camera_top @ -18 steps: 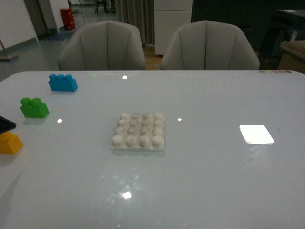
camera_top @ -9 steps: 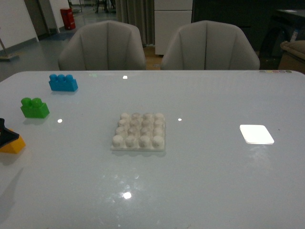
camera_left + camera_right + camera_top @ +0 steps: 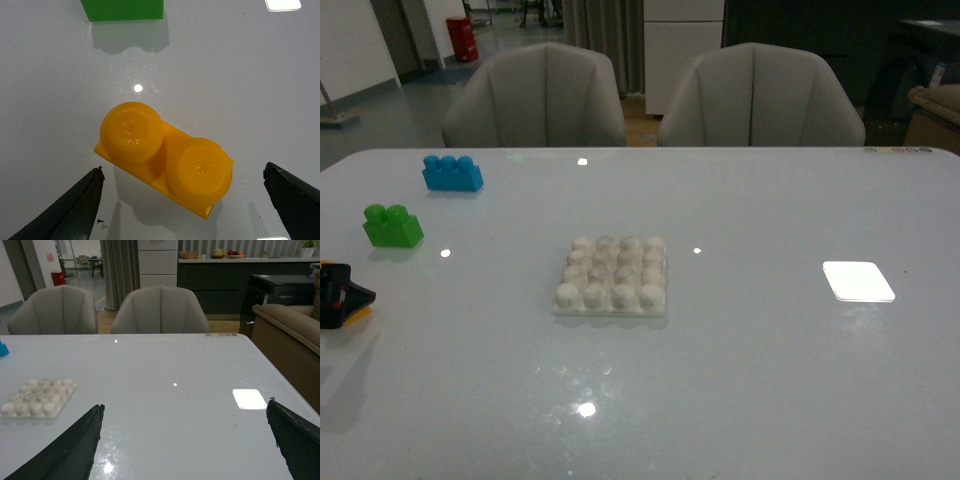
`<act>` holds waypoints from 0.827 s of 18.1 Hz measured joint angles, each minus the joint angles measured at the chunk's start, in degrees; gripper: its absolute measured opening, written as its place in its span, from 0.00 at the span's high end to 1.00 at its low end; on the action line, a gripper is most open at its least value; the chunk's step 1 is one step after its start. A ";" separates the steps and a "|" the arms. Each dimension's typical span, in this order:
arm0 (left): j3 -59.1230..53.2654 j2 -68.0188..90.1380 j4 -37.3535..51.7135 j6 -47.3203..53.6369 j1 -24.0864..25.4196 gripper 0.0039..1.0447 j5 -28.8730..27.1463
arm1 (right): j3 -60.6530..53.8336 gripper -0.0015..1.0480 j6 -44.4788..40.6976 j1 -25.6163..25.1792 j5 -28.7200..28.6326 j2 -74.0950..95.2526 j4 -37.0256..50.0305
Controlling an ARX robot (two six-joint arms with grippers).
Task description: Insert yellow block into base center
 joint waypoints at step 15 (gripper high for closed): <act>-7.32 -5.51 -1.01 0.46 -1.09 0.06 3.17 | 0.00 0.06 0.00 0.00 0.00 0.00 0.00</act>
